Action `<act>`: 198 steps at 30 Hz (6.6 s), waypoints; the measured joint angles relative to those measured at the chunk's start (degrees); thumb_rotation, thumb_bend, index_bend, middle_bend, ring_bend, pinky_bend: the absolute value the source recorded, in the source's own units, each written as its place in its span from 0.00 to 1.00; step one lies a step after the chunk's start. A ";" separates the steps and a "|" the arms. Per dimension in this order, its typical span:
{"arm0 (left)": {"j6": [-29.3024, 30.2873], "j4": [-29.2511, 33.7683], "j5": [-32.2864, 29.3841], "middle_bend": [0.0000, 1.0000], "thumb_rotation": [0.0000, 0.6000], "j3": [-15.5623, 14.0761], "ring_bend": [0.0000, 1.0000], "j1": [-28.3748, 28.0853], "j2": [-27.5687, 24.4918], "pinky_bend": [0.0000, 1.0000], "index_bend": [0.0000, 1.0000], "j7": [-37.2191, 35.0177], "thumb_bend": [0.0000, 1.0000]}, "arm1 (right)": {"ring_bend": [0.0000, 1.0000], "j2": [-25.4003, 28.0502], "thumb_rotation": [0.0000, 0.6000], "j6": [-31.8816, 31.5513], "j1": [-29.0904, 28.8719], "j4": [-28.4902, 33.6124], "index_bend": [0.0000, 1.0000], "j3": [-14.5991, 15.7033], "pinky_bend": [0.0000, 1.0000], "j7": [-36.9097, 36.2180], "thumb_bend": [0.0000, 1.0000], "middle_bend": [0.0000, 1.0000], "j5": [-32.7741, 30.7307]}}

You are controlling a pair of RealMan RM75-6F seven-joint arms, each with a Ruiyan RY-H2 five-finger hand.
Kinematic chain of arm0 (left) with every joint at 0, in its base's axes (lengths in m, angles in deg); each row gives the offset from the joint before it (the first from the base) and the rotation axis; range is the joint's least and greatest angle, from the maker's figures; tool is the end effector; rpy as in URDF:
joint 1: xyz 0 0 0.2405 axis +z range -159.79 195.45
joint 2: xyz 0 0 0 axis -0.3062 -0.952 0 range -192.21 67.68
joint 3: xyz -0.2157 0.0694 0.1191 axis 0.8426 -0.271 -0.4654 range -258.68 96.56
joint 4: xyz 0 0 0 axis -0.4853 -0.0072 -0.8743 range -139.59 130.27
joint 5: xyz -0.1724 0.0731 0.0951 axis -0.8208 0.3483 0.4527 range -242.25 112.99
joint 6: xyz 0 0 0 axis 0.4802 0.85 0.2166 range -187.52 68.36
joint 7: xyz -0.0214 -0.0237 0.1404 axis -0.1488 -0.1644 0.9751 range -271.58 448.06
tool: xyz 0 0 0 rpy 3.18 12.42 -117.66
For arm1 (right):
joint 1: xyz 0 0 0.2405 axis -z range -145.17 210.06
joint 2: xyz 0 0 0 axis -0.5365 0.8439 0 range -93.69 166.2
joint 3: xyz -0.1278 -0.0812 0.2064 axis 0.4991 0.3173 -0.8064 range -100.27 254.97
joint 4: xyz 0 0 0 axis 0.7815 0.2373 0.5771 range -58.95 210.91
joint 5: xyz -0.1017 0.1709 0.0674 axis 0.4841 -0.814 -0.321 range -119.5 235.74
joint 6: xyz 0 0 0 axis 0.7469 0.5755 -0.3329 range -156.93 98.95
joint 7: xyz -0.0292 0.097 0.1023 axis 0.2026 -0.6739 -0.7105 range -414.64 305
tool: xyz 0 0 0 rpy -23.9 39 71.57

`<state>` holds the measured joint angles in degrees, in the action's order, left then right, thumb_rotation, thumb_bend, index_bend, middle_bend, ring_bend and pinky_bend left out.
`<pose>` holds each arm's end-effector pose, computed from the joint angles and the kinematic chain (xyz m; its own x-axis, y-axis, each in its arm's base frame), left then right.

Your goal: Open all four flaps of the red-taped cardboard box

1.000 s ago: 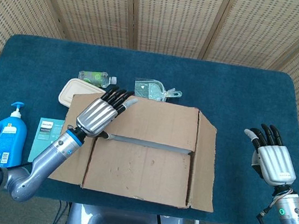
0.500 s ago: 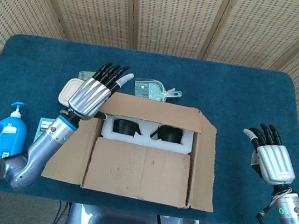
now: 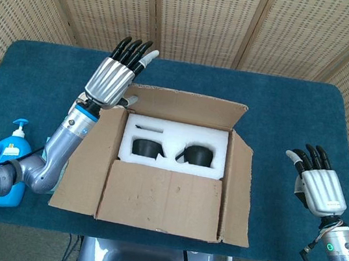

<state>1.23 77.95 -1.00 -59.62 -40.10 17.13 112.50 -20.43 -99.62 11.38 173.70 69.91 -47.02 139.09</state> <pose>-0.0292 0.4305 0.0972 0.4528 -0.2326 0.8607 0.7339 -0.4510 -0.5079 -0.2517 -0.2752 0.1742 0.5448 -0.0274 0.8381 -0.8244 -0.2004 0.5293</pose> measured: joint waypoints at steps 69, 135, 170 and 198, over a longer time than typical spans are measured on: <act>-15.86 29.63 -4.10 0.00 0.12 -11.27 0.00 5.69 -14.56 0.00 0.33 -9.67 0.35 | 0.00 0.77 1.00 -1.16 1.56 0.66 0.16 0.65 0.00 -1.86 0.90 0.17 0.94; -28.64 40.36 22.25 0.00 0.11 -4.36 0.00 10.06 -32.38 0.00 0.33 -62.52 0.34 | 0.00 0.08 1.00 0.39 0.59 0.89 0.16 -0.20 0.00 0.70 0.90 0.17 -0.70; -3.32 34.49 66.65 0.00 0.10 -25.21 0.00 -1.58 -45.68 0.00 0.32 -113.35 0.33 | 0.00 0.64 1.00 0.62 0.27 2.44 0.16 -0.21 0.00 2.65 0.90 0.17 -1.58; 4.25 34.86 72.88 0.00 0.10 -33.30 0.00 -6.40 -46.94 0.00 0.32 -118.26 0.33 | 0.00 1.10 1.00 0.57 0.29 2.98 0.16 -0.15 0.00 2.78 0.90 0.17 -1.58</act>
<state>5.48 112.81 71.88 -92.92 -46.50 -29.81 -5.77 -19.33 -99.05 11.67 176.68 69.75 -44.24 137.52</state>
